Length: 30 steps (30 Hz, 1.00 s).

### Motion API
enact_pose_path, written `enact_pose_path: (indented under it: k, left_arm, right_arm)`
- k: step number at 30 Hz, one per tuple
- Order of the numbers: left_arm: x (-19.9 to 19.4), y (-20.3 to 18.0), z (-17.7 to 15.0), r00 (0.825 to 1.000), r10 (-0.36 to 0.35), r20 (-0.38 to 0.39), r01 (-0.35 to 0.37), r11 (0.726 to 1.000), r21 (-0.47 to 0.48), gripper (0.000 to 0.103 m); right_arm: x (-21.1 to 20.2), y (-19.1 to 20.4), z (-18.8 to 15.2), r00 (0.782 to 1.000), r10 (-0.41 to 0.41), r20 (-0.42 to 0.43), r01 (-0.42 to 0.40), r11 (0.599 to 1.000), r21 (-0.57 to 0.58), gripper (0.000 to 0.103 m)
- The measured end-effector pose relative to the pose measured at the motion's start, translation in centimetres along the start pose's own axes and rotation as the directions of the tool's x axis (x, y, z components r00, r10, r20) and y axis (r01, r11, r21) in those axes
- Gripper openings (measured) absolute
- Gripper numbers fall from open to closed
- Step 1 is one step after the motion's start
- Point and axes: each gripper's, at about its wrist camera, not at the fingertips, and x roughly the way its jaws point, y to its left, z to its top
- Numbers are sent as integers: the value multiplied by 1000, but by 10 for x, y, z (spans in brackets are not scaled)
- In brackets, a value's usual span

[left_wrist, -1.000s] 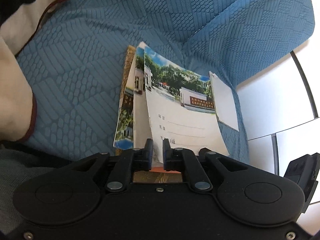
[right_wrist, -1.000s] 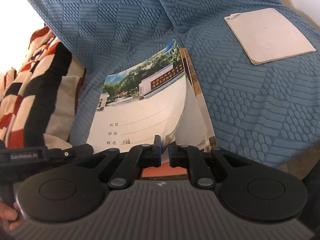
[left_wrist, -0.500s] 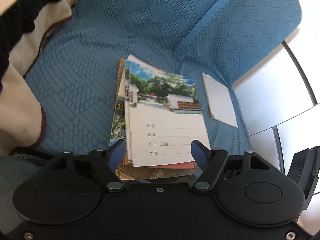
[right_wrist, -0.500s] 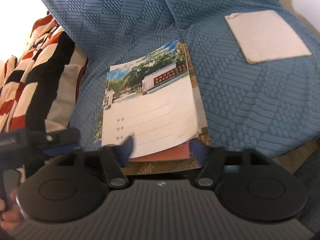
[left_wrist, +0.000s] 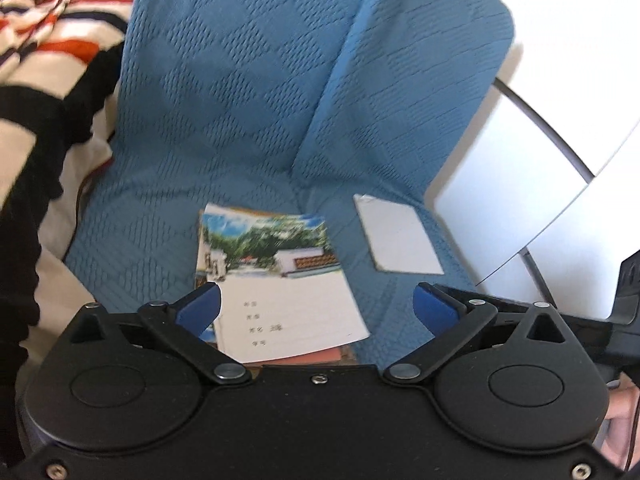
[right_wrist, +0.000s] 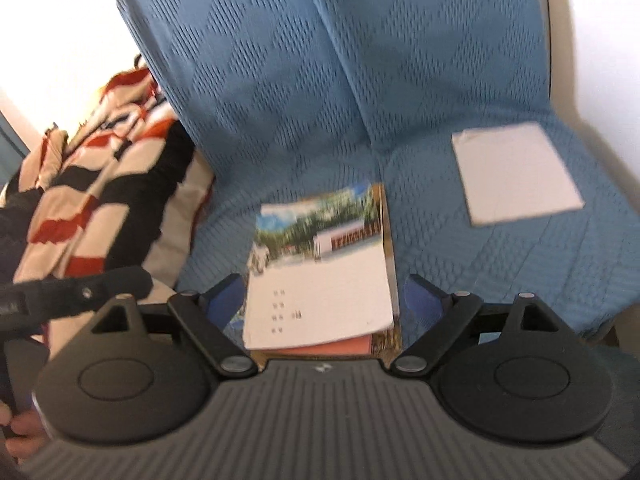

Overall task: Organize objects
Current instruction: 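Raise both open grippers away from the book stack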

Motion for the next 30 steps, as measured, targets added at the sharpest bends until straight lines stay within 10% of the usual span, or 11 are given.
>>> enact_pose_path:
  k: [30]
  left_arm:
    - [1,-95,-23,997,-60,58,48,982,185,102]
  right_arm:
    - [-82,-61,-53,968,-212,138,181,961,207,89]
